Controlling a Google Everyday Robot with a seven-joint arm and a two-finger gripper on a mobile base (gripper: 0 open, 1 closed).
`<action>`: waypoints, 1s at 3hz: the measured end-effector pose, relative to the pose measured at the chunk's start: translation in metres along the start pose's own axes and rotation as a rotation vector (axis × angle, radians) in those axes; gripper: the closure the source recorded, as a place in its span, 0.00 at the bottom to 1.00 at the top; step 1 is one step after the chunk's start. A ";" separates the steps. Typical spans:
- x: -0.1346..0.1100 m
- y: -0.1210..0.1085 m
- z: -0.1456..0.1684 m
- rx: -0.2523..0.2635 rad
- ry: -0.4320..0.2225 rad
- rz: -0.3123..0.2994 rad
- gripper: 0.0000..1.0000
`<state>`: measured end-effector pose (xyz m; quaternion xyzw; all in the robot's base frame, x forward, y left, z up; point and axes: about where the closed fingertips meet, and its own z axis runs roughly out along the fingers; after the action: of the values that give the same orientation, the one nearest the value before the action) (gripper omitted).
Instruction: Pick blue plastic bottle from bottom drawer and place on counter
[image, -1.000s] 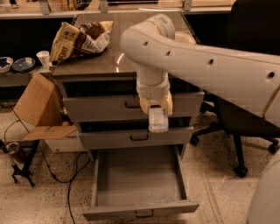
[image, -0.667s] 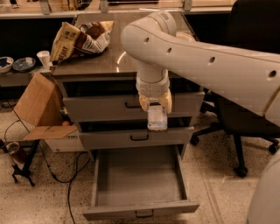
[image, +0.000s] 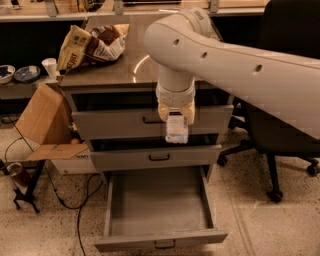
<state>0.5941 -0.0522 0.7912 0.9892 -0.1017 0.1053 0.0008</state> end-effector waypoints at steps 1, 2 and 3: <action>0.032 -0.022 -0.025 0.103 0.081 -0.036 1.00; 0.080 -0.044 -0.045 0.162 0.134 -0.054 1.00; 0.128 -0.055 -0.035 0.174 0.134 -0.036 1.00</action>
Offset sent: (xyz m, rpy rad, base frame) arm 0.1555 0.0460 0.1273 0.1977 -0.2807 0.0987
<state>0.7206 -0.0235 0.8533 0.9779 -0.0744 0.1796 -0.0764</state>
